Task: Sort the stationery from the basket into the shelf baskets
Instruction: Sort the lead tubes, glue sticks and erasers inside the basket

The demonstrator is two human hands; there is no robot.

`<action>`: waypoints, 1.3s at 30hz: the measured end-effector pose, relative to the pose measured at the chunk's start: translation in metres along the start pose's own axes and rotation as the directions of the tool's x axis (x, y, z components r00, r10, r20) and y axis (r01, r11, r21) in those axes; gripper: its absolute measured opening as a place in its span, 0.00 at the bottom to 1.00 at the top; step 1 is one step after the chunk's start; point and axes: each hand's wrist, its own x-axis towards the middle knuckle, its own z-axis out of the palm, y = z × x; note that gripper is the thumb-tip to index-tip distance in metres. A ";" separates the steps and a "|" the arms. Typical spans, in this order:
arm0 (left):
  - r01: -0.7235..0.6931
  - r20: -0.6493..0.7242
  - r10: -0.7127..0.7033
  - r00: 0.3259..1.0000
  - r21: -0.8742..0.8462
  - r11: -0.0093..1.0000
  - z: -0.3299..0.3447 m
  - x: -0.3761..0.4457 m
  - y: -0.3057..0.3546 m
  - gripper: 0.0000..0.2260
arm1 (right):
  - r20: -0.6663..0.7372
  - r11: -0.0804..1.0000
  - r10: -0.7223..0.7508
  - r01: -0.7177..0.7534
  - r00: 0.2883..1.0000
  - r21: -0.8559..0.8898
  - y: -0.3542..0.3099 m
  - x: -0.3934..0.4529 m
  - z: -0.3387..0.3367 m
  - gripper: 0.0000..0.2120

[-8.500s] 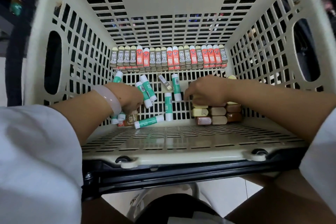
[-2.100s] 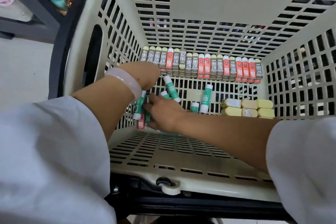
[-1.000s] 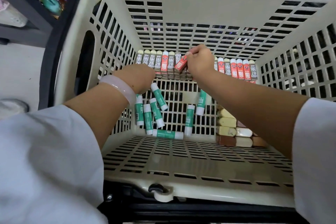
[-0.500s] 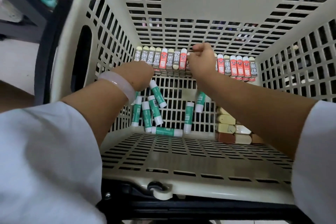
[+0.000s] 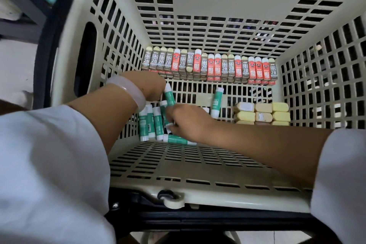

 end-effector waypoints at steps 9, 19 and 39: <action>-0.001 0.031 0.005 1.000 -0.130 0.992 0.000 -0.002 0.004 0.10 | 0.407 0.997 -0.065 0.042 0.911 0.065 0.007 -0.003 -0.006 0.20; -0.084 0.181 0.140 0.973 -0.287 0.954 -0.005 -0.007 0.008 0.16 | -0.063 0.776 0.471 -0.379 0.880 0.505 0.035 0.018 -0.037 0.11; -0.239 0.076 0.294 0.953 -0.412 0.879 -0.007 -0.011 0.019 0.15 | 0.317 0.821 0.271 -0.390 0.909 0.417 0.040 -0.016 -0.031 0.09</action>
